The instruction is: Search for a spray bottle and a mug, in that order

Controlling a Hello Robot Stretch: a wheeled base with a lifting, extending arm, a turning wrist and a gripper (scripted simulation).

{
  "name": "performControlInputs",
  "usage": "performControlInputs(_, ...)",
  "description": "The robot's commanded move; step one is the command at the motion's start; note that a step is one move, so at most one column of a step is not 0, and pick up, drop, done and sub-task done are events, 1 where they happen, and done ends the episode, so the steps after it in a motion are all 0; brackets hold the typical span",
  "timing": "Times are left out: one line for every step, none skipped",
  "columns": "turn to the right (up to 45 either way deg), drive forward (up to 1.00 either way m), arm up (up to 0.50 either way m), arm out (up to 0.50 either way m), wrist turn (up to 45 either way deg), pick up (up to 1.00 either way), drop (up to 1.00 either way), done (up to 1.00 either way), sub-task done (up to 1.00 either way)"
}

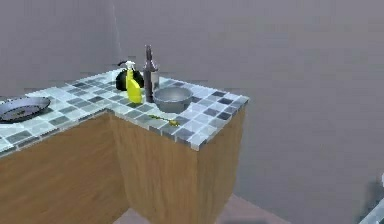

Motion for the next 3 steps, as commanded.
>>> performControlInputs(0.0,0.25,0.00,0.00,0.0,0.00,0.00,0.00,0.00)
performControlInputs(-18.0,0.00,0.00,0.00,0.0,0.00,0.00,0.00,0.00)
performControlInputs(0.0,0.00,0.00,0.00,0.0,0.00,0.00,0.00,1.00)
